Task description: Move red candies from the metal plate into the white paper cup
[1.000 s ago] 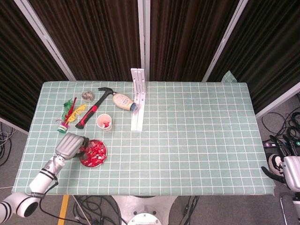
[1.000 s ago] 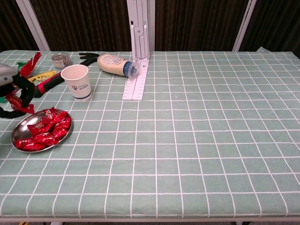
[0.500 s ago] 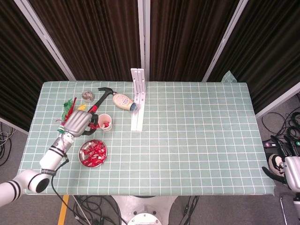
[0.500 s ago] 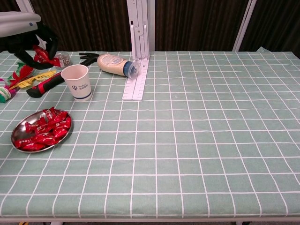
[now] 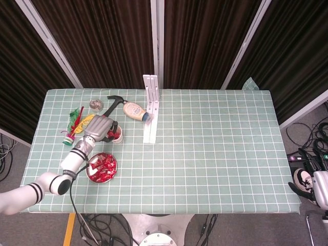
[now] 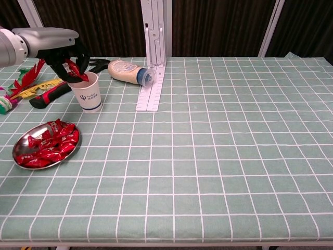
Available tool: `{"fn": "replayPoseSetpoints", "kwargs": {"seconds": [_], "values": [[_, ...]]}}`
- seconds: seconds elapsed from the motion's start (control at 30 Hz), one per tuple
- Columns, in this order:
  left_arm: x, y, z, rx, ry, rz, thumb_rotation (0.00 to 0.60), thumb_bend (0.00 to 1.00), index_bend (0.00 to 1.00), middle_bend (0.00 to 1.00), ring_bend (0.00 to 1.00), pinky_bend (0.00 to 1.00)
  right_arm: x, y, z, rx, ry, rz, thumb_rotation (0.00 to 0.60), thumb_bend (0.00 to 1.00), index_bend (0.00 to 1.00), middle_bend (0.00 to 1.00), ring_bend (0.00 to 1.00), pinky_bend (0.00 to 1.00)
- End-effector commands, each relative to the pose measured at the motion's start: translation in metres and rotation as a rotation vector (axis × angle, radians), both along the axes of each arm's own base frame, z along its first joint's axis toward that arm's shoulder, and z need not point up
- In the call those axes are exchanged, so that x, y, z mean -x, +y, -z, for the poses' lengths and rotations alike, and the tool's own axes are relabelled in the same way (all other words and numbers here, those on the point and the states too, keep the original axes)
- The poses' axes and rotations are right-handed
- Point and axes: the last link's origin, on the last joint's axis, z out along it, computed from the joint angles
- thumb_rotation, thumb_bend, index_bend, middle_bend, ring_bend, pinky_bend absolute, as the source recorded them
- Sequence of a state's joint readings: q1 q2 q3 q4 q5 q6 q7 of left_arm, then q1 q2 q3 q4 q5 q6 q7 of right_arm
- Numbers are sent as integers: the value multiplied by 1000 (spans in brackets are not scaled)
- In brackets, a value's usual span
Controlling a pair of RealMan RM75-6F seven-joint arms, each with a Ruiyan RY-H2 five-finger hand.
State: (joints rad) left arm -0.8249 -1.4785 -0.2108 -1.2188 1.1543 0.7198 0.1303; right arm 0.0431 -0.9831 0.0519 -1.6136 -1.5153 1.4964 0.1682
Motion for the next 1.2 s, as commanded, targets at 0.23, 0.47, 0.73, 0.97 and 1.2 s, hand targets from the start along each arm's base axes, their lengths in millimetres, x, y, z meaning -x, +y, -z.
{"fn": "replayPoseSetpoints", "kwargs": {"seconds": [0.23,0.47,0.73,0.97,1.2], "values": [[3,-1,2,16,23,-28,600,437,520,625,922,1000,0,0,0,-2,-1,1,600,89,76,186,28,291],[2,-4,-4,7,27,-21,600,437,466,573,915,1000,-1,-1,1,-2,0,-5,600,89,76,186,28,292],[2,-10,-13,-1,30,-18,600,431,339,459,894,1000,-2,0,0,-2,-3,-9,600,89,76,186,28,292],[4,-24,-35,-86,-27,-6,600,321,307,435,893,1000,-2,-2,0,-4,-9,-17,600,89,76,186,28,292],[27,-71,-57,-165,-74,31,600,229,415,502,905,1000,-2,-1,1,-10,-11,-27,600,89,76,186,29,292]]}}
